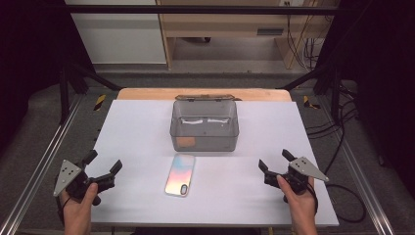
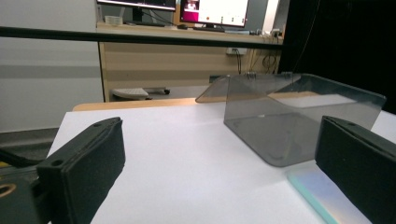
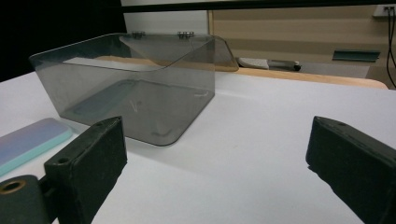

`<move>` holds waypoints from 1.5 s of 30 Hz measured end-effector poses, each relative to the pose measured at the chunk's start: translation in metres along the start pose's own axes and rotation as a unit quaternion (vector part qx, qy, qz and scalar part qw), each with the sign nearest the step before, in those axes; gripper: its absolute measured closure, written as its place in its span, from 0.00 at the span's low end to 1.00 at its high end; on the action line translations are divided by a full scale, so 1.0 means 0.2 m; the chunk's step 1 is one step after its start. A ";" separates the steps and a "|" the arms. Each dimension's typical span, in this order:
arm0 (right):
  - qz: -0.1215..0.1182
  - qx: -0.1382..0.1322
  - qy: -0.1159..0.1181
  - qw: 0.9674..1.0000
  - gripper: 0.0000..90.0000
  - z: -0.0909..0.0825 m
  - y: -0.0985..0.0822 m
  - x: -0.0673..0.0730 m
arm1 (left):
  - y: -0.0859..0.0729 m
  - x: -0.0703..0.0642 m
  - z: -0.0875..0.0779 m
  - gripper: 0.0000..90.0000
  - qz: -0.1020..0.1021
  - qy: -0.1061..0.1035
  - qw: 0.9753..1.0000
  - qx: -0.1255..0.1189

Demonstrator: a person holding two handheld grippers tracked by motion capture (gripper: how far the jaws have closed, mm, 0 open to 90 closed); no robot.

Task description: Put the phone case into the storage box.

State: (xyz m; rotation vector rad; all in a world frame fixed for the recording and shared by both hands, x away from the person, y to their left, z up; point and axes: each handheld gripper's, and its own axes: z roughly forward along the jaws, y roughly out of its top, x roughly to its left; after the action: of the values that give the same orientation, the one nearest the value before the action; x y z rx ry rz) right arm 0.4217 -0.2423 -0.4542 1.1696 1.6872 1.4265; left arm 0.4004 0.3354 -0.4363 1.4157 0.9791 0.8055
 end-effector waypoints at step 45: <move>-0.096 0.191 0.216 0.953 0.95 0.63 0.00 1.19 | -0.03 0.05 0.01 0.04 -0.029 0.017 0.999 0.012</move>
State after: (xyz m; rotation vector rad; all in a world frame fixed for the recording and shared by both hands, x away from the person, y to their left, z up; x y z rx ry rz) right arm 0.4364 0.0268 -0.4627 0.8861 2.3966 1.3328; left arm 0.4059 0.3440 -0.4431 1.3917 1.0554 0.7792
